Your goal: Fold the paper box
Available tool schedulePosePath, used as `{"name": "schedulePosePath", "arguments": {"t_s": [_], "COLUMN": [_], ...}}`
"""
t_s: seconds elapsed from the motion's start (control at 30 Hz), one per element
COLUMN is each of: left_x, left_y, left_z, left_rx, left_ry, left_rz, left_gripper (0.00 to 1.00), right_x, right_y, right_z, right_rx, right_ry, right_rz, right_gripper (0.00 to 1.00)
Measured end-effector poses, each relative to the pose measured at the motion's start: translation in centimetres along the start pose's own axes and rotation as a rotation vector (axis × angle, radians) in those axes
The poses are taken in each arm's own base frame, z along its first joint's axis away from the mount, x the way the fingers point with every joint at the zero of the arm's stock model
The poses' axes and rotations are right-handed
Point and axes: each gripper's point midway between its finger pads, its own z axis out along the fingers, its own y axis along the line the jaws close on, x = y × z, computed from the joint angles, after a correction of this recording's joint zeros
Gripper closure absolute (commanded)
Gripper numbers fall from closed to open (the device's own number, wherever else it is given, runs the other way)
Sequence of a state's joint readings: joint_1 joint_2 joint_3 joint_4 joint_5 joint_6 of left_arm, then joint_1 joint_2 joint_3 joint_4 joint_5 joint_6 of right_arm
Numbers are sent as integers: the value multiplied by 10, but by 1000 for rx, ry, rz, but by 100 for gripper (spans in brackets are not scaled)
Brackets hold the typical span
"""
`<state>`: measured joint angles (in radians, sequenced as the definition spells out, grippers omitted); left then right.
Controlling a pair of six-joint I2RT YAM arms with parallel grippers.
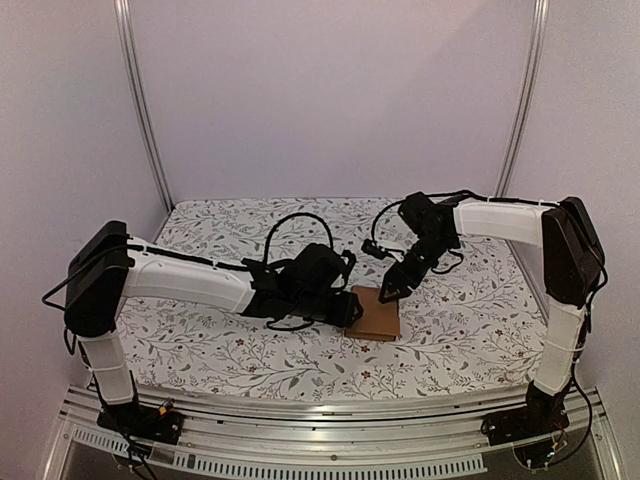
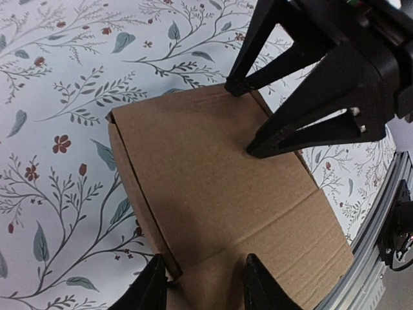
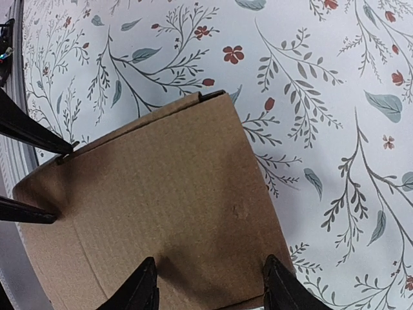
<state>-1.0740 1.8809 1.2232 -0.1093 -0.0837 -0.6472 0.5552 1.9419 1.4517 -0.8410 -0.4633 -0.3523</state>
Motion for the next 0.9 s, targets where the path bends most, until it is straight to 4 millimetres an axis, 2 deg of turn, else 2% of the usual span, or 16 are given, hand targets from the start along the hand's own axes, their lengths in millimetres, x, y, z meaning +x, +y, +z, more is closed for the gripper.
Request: {"name": "schedulePosePath", "arguments": {"t_s": [0.17,0.3,0.53,0.63,0.77,0.9], "left_x": [13,24,23,21,19,18], "left_y": [4,8,7,6,5,4], "left_z": [4,10,13,14,14,15], "left_rx": [9,12,19,11,-3,-20], "left_ry": [22,44,37,35,36,38], "left_rz": [-24,-46,-58,-49,-27,-3], "left_gripper": [67,63,62,62,62,62], "right_x": [2,5,9,14,12,13], "right_y": [6,11,9,9,11,8], "right_z": [0,1,-7,-19,-37,-34], "right_rx": [4,6,53,97,146,152], "right_ry": [7,16,25,31,8,18], "right_rz": [-15,-28,-45,-59,-89,-94], "right_gripper": [44,43,40,38,36,33]}}
